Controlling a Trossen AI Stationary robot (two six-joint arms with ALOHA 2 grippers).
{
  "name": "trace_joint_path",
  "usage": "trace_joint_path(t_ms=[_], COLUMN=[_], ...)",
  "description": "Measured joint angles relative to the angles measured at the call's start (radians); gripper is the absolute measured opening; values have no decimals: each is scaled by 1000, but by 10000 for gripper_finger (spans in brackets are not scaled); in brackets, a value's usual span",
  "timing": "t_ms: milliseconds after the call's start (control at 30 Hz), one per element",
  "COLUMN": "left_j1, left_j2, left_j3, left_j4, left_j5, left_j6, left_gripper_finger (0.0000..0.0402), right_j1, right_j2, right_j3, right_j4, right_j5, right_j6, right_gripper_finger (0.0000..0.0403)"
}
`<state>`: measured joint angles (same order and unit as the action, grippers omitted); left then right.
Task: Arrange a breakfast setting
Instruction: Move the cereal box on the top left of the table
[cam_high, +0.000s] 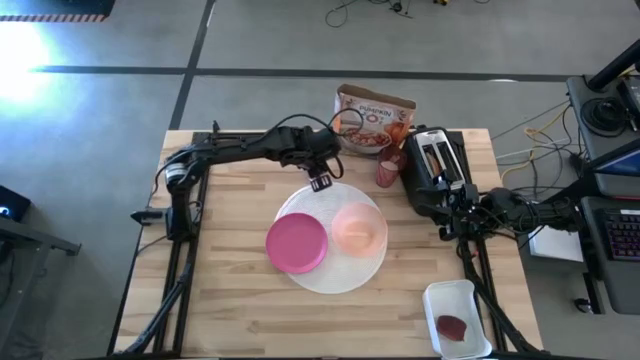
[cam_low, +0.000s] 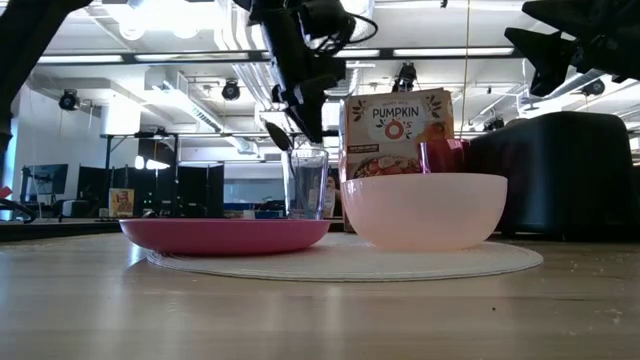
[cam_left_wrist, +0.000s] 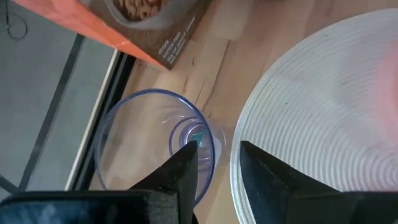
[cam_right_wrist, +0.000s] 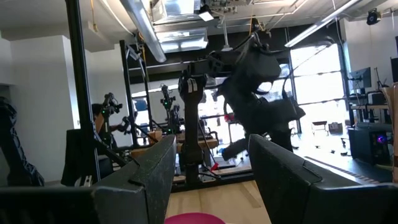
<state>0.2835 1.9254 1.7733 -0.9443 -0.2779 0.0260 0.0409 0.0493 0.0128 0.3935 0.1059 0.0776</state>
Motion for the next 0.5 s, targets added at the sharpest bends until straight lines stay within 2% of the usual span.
trace_joint_path(t_ms=[267,500], left_j1=[-5,-5], left_j2=[-74,-173], left_j3=[0,-20], left_j4=[-8,-125], left_j5=[36,111], left_j6=[54,67], left_gripper_finger=[103,103], right_j1=[0,0], right_j2=[0,0], right_j3=[0,0], right_j4=[0,0], right_j5=[0,0], right_j6=[0,0], right_gripper_finger=[192,192])
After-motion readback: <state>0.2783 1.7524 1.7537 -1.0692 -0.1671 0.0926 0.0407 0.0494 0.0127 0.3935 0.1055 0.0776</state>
